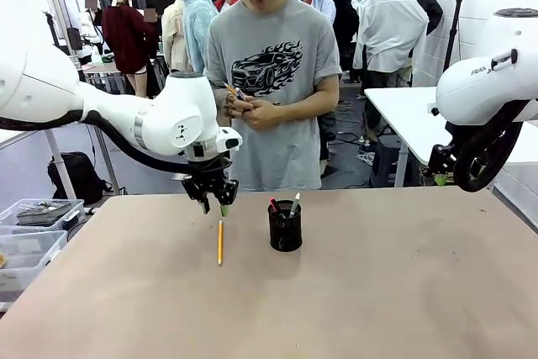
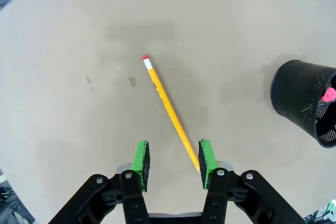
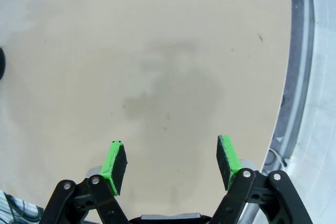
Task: Place the pens into the pen holder.
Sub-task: Pick up a writing instrument from the table and place it into the Pen holder.
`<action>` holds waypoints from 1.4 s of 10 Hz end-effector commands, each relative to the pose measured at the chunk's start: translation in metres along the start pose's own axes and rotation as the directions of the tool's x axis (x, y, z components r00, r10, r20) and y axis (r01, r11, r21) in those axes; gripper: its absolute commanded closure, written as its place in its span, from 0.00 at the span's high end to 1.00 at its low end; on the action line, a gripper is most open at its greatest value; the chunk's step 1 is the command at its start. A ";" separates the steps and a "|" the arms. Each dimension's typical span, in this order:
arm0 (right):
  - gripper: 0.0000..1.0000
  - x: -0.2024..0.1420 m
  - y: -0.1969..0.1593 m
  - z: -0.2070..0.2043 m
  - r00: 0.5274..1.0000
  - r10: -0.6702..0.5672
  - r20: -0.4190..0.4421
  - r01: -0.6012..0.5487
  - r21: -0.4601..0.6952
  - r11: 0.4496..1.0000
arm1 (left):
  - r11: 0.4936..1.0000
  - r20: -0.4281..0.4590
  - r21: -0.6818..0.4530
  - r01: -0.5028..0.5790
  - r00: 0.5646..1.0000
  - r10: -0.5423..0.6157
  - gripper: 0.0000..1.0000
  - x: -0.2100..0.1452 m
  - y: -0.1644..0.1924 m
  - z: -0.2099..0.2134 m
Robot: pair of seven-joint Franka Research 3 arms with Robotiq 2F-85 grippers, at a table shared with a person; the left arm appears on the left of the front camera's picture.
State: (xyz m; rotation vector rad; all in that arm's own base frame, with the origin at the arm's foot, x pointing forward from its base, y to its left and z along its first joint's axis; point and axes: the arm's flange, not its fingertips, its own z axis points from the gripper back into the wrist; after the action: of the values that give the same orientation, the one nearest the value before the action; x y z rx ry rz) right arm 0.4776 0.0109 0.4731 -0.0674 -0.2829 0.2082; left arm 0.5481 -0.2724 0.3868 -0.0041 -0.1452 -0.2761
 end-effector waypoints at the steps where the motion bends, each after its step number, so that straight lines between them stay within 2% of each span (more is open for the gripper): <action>1: 0.86 -0.002 0.002 -0.001 1.000 -0.006 -0.010 0.006 -0.030 1.000 | 0.998 -0.007 -0.061 -0.029 1.000 0.029 0.51 -0.001 0.004 -0.014; 5: 0.86 -0.002 0.002 -0.001 1.000 -0.006 -0.010 0.006 -0.030 1.000 | 0.997 -0.073 -0.060 -0.052 0.996 0.048 0.51 -0.002 0.005 -0.051; 14: 0.86 -0.002 0.002 -0.001 1.000 -0.006 -0.010 0.006 -0.030 1.000 | 0.997 -0.107 -0.040 -0.072 0.992 0.068 0.51 0.002 0.008 -0.077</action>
State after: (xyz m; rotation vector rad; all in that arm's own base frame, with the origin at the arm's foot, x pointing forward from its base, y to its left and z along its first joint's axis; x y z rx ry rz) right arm 0.4776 0.0109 0.4731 -0.0674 -0.2828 0.2082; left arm 0.5574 -0.2642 0.3120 -0.0352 -0.0261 -0.2158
